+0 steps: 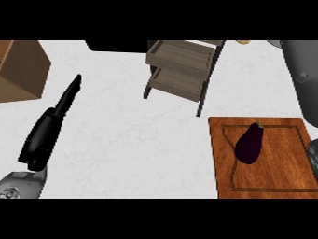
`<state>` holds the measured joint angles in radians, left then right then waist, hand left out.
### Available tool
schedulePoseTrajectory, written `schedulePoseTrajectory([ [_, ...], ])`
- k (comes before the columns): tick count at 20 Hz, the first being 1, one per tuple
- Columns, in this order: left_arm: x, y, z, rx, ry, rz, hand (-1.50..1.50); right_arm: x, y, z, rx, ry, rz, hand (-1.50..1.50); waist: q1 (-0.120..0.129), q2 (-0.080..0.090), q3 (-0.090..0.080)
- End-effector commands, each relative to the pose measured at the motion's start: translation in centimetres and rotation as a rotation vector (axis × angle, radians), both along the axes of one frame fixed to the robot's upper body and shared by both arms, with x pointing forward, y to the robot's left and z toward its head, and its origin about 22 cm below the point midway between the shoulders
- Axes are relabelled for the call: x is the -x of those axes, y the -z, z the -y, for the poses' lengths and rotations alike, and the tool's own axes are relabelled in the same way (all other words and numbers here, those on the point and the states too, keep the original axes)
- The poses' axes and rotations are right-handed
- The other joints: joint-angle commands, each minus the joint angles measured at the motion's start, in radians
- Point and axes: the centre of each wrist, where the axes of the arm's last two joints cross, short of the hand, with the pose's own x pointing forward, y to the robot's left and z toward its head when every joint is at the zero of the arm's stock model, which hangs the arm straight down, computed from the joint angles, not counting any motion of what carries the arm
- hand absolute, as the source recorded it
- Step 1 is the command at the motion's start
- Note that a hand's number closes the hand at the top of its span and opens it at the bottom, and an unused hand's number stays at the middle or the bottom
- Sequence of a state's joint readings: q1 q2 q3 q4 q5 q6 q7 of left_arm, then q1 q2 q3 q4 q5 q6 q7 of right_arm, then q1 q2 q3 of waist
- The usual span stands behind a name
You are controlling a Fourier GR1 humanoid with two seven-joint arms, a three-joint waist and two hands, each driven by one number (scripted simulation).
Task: Pick the croissant from the cutting board and place it in the tiered basket
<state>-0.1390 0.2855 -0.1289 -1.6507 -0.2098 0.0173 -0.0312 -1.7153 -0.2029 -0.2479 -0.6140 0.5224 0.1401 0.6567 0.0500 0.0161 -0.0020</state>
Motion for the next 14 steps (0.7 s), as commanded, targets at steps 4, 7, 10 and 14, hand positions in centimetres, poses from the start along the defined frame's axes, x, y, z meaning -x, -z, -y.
schedulePoseTrajectory([
  [4, 0.5, 1.3, 0.4, 0.004, 0.007, 0.004, 0.0, -1.5, 3.0, -0.7, -0.262, -0.038, 0.071, -1.5, 0.002, 0.004, 0.0],
  [7, 0.1, 0.3, -0.2, -0.011, 0.001, 0.01, 0.0, -0.6, 0.3, -0.6, -0.332, 0.081, 0.225, -1.5, 0.012, 0.006, -0.001],
  [10, 0.6, 0.9, -0.6, -0.002, 0.005, -0.013, 0.0, -1.4, 0.1, 3.0, -0.353, 0.263, 0.316, -1.5, 0.0, 0.002, -0.001],
  [14, 0.2, 0.3, -1.0, -0.002, -0.019, -0.01, 0.0, -1.3, -2.5, 10.2, -0.365, 0.44, 0.319, -1.5, -0.023, -0.004, 0.0],
])
